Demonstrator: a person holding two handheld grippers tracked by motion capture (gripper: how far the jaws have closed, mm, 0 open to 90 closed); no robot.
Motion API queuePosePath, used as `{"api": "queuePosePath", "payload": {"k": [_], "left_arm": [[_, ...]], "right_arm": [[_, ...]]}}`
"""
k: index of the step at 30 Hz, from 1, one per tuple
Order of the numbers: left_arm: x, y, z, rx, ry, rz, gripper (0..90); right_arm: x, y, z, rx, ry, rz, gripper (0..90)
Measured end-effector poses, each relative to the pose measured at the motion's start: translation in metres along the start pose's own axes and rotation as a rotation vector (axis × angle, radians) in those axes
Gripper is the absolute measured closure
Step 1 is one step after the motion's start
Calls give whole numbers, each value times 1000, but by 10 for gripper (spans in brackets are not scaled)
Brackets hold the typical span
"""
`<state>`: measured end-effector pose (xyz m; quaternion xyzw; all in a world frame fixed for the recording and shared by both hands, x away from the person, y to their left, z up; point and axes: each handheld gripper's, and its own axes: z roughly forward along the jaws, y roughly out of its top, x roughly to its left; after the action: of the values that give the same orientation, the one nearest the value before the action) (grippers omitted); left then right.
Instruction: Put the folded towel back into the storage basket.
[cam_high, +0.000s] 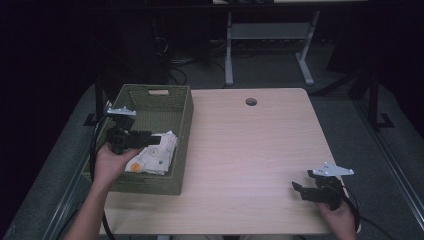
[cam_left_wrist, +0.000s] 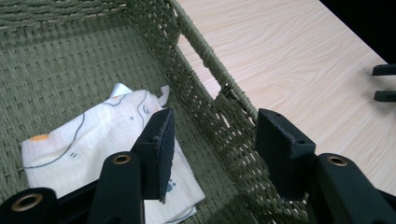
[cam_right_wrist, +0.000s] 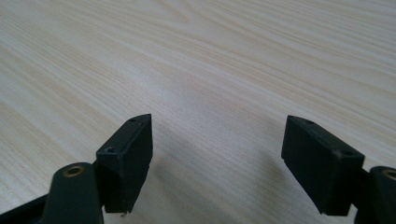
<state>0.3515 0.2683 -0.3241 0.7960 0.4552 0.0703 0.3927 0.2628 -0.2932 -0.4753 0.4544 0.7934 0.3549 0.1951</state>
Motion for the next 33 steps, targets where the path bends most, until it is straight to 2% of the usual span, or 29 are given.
{"api": "queuePosePath", "payload": {"k": [15, 23, 29, 33], "left_arm": [[-11, 4, 6, -8, -26, 4, 452], [-22, 8, 9, -21, -49, 22, 443], [-27, 9, 14, -10, -61, 37, 438], [-29, 10, 15, -14, -69, 33, 439]], "right_arm": [[0, 0, -2, -6, 1, 8, 244], [0, 0, -2, -11, 1, 4, 243], [-1, 0, -3, -12, 0, 3, 243], [-1, 0, -4, -15, 0, 5, 243]]}}
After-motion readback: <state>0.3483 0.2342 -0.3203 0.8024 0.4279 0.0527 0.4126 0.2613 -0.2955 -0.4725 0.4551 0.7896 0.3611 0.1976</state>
